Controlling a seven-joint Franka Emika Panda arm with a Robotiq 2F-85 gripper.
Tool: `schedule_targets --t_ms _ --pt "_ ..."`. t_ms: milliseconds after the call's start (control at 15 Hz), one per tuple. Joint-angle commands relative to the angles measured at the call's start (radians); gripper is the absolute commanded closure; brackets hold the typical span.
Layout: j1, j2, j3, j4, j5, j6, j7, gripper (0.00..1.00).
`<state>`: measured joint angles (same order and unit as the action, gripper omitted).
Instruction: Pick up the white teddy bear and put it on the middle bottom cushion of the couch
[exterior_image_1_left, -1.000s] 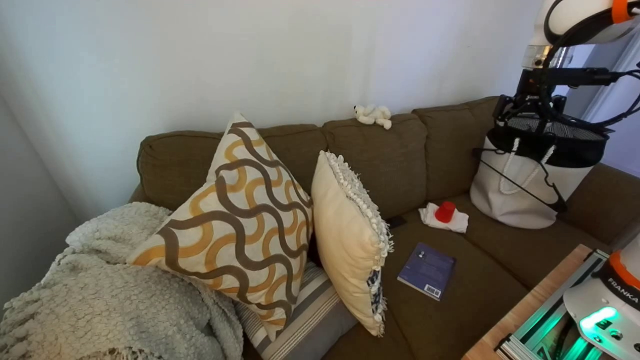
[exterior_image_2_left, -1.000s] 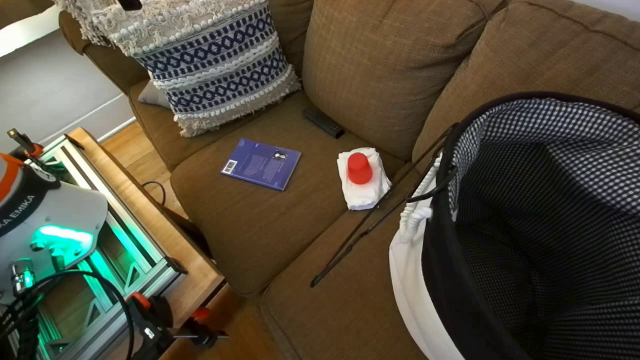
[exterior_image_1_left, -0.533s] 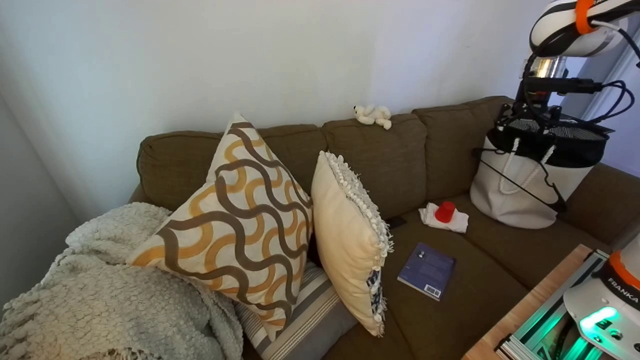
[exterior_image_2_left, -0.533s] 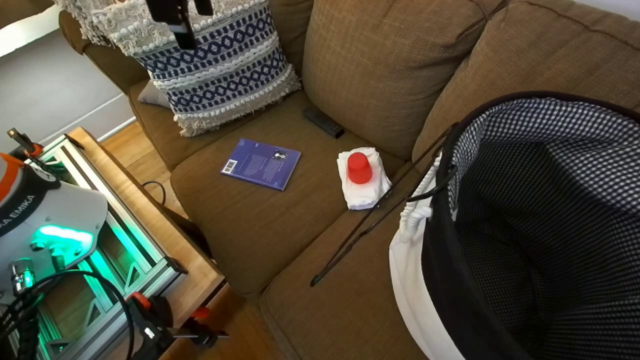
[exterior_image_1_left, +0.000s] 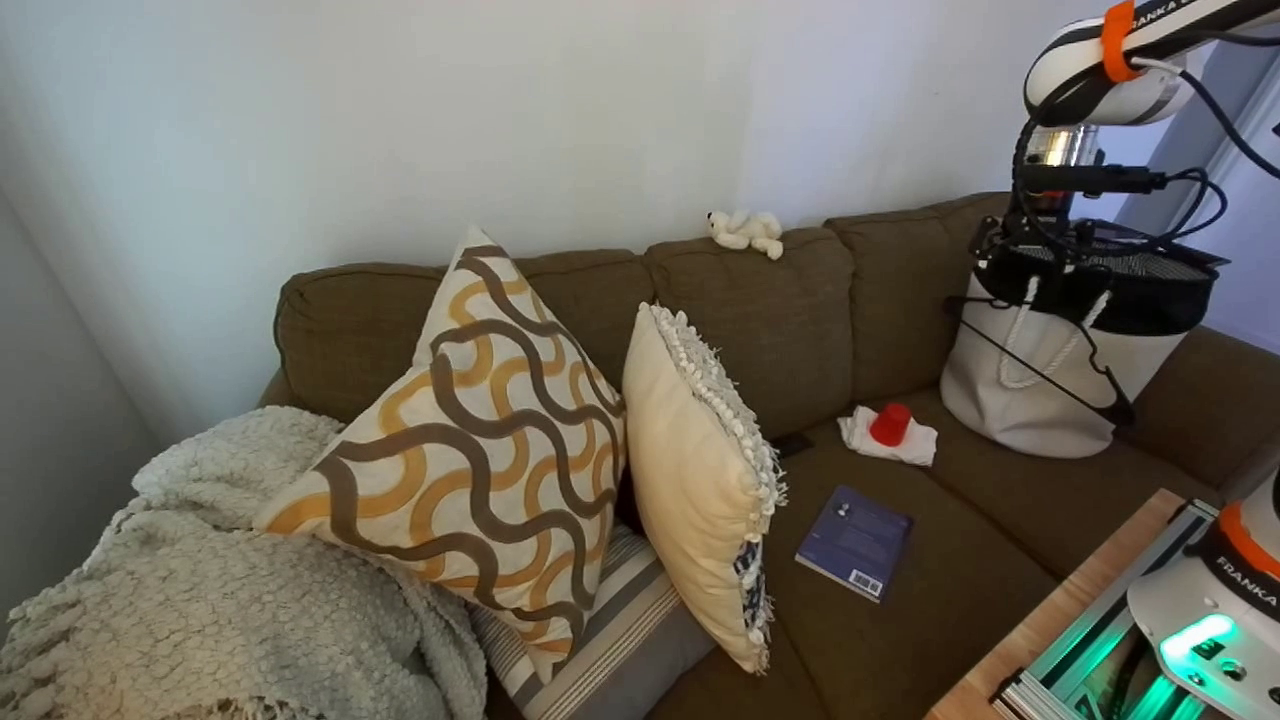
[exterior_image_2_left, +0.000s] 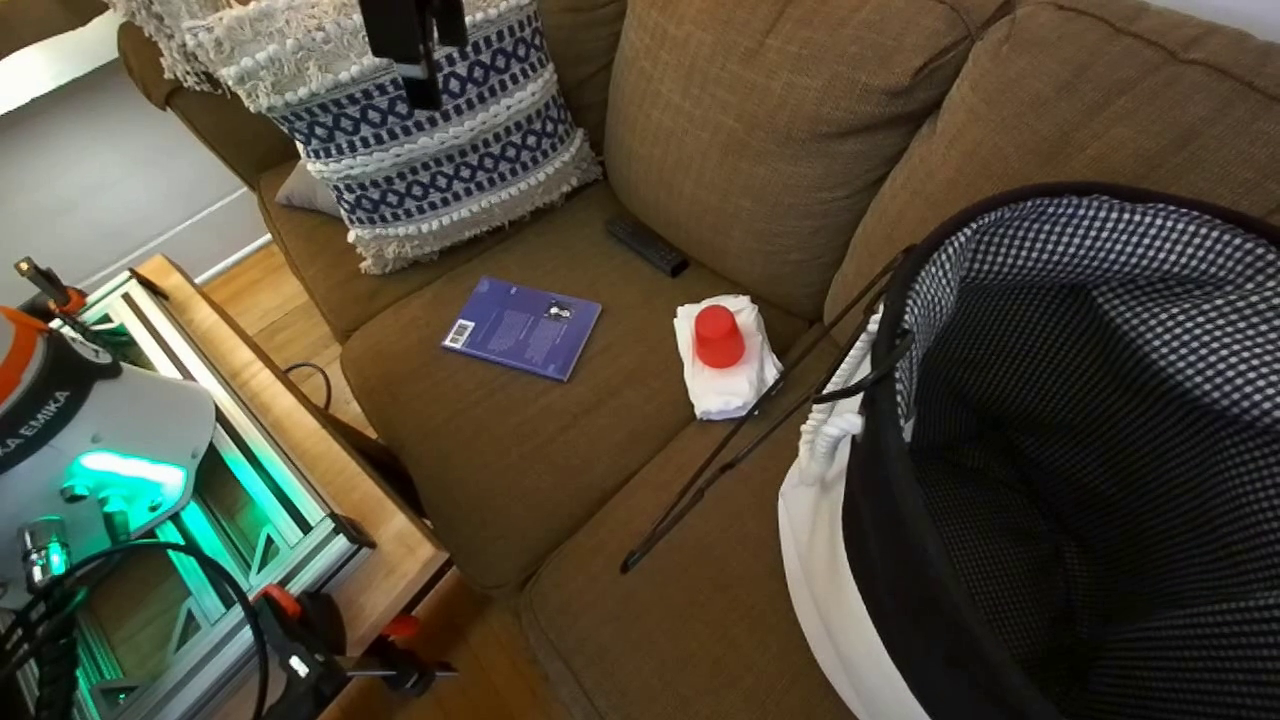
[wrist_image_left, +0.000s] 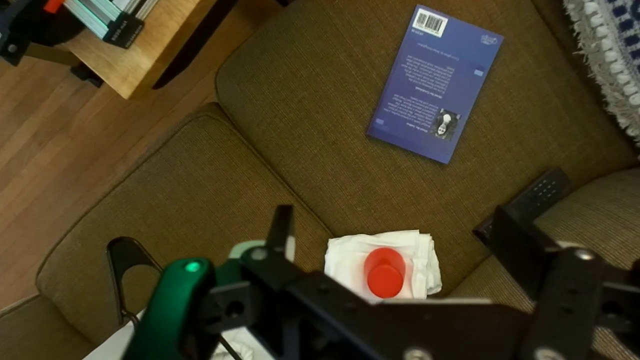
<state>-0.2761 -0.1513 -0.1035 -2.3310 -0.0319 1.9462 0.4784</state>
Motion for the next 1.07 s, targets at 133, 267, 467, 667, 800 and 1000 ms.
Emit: schedule_targets --t_ms 133,267,467,667,800,1000 --pt "0.042 -0.003 -0.020 -0.028 0.128 0.114 0.021 0.00" --pt "0.067 0.011 -0.006 -0.043 0.211 0.196 0.030 0.00" --pt "0.114 0.043 0.019 -0.060 0.297 0.331 0.039 0.00" --pt "0.153 0.097 0.044 -0.047 0.329 0.432 0.073 0.00" --pt "0.156 0.079 0.038 -0.050 0.297 0.407 0.072 0.00" --pt "0.166 0.090 0.041 -0.048 0.296 0.412 0.079 0.00"
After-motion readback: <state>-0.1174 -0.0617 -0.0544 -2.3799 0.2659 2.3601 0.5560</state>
